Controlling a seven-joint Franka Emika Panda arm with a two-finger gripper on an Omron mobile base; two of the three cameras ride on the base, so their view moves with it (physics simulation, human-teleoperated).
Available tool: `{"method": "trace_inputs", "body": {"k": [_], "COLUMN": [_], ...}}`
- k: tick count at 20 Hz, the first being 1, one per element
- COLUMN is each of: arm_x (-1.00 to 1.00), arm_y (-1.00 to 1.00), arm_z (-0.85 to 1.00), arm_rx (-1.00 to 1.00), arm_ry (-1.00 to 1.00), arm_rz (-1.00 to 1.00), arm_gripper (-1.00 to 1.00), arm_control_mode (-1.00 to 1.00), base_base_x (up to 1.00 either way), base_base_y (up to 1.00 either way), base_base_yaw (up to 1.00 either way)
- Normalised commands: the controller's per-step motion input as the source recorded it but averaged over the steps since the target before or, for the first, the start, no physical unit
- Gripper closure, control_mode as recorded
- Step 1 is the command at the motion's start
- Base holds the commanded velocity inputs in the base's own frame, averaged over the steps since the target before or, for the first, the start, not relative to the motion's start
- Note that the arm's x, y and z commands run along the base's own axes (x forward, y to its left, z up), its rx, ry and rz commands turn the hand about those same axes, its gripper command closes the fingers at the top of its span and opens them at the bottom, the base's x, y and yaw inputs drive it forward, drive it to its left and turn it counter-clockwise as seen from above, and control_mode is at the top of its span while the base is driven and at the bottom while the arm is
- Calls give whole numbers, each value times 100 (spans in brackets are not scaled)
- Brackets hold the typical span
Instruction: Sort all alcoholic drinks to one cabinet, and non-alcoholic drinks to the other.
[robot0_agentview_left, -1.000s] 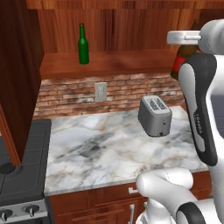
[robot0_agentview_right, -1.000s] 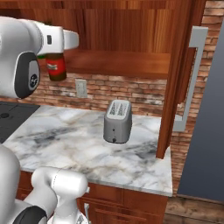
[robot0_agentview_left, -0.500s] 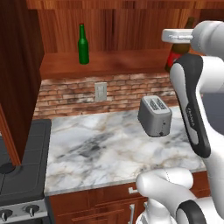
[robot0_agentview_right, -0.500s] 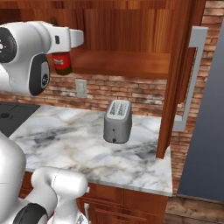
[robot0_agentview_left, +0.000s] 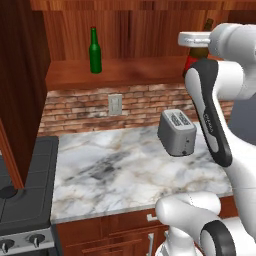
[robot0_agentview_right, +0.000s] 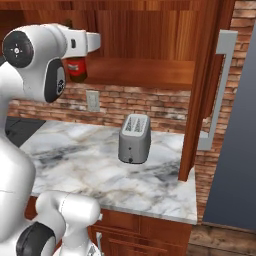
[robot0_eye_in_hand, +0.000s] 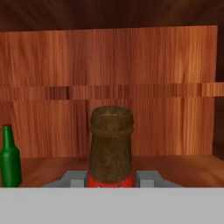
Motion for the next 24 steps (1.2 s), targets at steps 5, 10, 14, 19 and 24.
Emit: {"method": "trace_inputs", "body": {"k": [5, 10, 14, 19, 24], "arm_x": [41, 40, 36, 24, 18], "arm_y": [0, 0, 0, 0, 0], "arm_z": [0, 0, -5, -14, -18], "arm_rx": [0, 0, 0, 0, 0], "arm_ry": [0, 0, 0, 0, 0], "arm_rz": [0, 0, 0, 0, 0], "arm_gripper": [100, 100, 100, 100, 100], "arm_control_mode": [-100, -100, -100, -100, -100], "base_base_x": [0, 0, 0, 0, 0], "base_base_y": [0, 0, 0, 0, 0], "base_base_yaw": [0, 0, 0, 0, 0]}}
